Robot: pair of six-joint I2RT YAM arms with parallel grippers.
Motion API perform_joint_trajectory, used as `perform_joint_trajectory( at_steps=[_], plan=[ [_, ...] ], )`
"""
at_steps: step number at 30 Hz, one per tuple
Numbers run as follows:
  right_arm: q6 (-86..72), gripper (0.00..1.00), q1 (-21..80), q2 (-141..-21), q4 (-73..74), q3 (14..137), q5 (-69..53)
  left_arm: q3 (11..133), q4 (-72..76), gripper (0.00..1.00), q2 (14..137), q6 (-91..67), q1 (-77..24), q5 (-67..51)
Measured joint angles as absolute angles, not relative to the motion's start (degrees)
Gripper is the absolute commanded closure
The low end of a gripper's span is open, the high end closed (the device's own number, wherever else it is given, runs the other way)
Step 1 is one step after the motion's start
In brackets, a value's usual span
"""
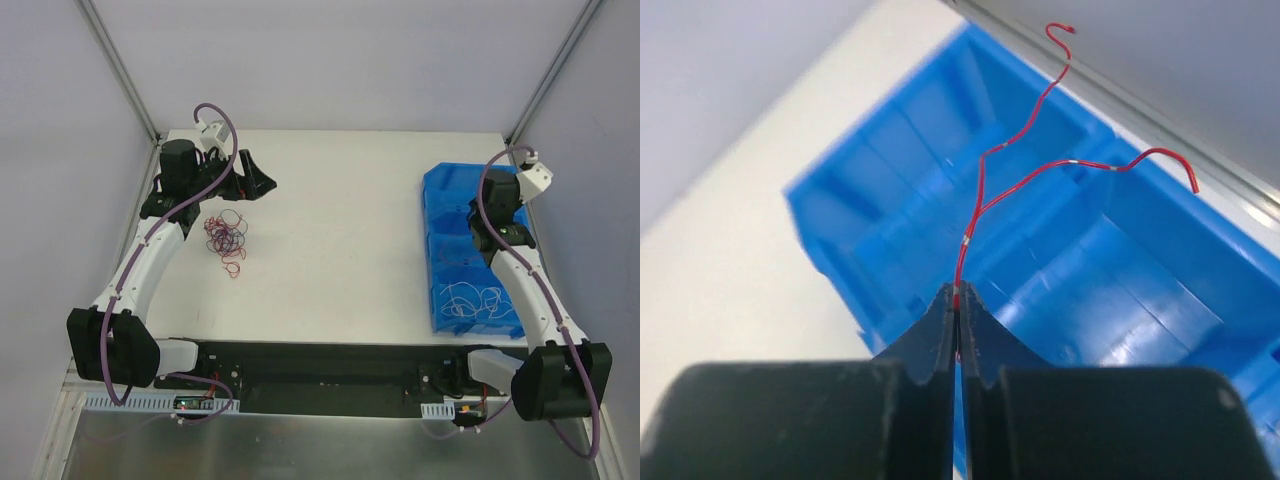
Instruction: Untangle the cables
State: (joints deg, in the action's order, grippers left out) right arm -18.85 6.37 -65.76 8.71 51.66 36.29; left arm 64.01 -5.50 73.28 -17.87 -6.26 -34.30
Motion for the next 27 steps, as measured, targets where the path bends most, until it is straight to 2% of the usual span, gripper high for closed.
perform_joint_trajectory(
  at_steps=[8, 11, 15, 19, 27],
  plan=[
    [-14.9, 1.0, 4.3, -66.3, 1.7, 60.4, 33.1, 64.0, -5.2, 0.13, 73.3, -18.5, -6.3, -34.5],
    [-14.3, 1.0, 3.9, -66.1, -3.6, 56.4, 31.7, 64.0, -5.2, 0.13, 73.3, -18.6, -6.3, -34.5],
    [-15.7, 1.0, 3.9, -64.6, -8.0, 43.0, 30.2, 64.0, -5.1, 0.13, 73.3, -18.7, -6.3, -34.5],
    [-19.5, 1.0, 4.6, -63.0, -4.1, 36.3, 30.8, 64.0, -5.0, 0.13, 73.3, -18.8, -6.3, -34.8],
    [-32.6, 1.0, 5.3, -58.5, 10.2, 39.3, 32.0, 63.8, -4.9, 0.13, 73.3, -19.1, -6.3, -35.8]
  ],
)
